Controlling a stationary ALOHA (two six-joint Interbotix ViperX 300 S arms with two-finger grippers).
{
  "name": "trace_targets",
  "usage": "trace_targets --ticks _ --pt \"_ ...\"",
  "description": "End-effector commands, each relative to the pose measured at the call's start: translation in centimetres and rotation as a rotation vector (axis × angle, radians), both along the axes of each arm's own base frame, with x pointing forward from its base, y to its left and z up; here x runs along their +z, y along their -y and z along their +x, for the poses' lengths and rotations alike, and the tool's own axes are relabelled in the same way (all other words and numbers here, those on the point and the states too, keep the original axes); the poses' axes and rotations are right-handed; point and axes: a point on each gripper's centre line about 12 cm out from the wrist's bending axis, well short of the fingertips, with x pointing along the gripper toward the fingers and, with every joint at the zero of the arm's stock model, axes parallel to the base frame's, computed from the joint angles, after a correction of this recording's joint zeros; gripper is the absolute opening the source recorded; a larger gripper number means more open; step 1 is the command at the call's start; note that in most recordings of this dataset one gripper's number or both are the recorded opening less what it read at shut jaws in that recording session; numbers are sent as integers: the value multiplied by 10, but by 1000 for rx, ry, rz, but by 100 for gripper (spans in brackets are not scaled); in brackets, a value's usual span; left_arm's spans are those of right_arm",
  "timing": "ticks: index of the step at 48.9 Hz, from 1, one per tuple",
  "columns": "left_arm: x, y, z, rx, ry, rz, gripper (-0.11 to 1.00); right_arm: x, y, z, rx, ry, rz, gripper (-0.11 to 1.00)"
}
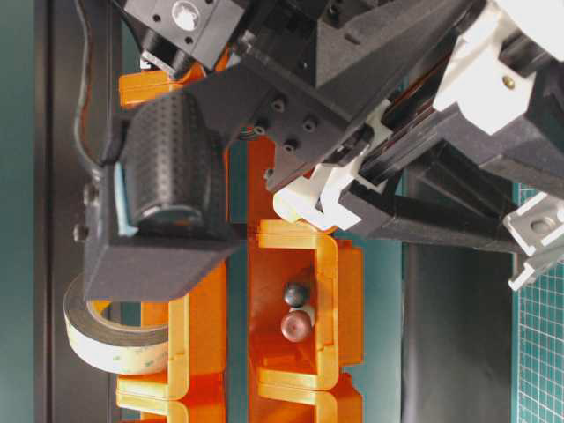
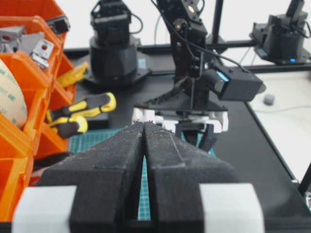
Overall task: Pick corner brachets from container rack with right arm.
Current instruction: 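Lower the right gripper toward the mat center and open it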
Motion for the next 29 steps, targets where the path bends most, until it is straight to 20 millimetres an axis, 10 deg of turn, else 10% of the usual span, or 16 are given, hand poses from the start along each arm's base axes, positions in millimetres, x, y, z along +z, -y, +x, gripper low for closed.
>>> trace_targets --ticks 1,6,29 --pt "9 0 1 2 21 -2 0 11 -3 3 5 35 17 65" --pt "10 0 1 0 23 -2 0 11 -3 4 4 36 19 81" --pt "10 0 1 2 23 -2 0 12 -4 3 -14 32 43 80"
